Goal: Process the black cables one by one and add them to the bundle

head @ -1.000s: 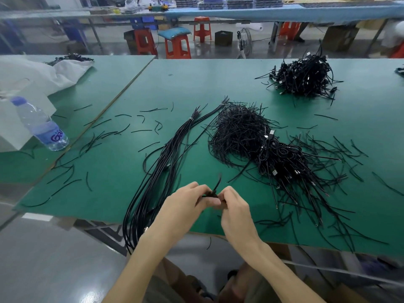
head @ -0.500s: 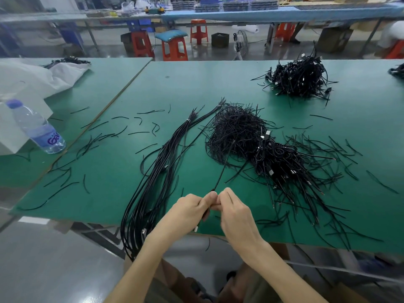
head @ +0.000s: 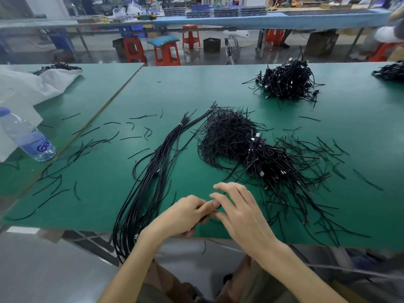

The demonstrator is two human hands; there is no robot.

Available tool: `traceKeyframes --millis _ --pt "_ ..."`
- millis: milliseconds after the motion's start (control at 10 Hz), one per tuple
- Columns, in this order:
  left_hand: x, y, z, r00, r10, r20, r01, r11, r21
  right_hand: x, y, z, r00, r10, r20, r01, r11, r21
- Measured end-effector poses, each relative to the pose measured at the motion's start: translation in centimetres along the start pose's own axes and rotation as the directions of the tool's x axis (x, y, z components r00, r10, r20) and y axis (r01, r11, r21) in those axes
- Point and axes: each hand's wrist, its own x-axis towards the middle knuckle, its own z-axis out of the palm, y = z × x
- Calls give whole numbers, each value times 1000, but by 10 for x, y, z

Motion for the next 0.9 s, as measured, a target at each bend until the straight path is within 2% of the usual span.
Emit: traceKeyframes --millis 100,200,300,400,500,600,700,800,900 --pt "1 2 -1 995 101 24 -100 994 -46 0 11 -8 997 -50 -60 51 998 20" --pt "1 4 0 988 128 -91 -146 962 -232 6 30 -16 994 54 -95 -48 997 65" --pt "2 0 -5 973 66 -220 -135 938 -318 23 65 -22 912 399 -94 -374 903 210" --pt "2 -8 -7 974 15 -228 -81 955 -284 44 113 -23 698 704 -134 -623 688 371" --pt "0 -11 -1 980 -34 -197 -22 962 -273 58 154 -13 578 802 -151 -737 592 327" --pt "-1 -14 9 984 -55 -170 10 966 -258 60 173 5 531 847 -30 -834 528 159" --pt "-5 -18 17 990 -54 -128 18 963 -269 57 179 11 535 845 7 -844 534 45" --pt "-14 -18 21 990 -52 -128 16 963 -268 50 167 2 607 795 -20 -795 606 -43" --pt "-21 -7 12 967 22 -253 -100 948 -301 51 149 -16 724 682 -107 -669 731 137"
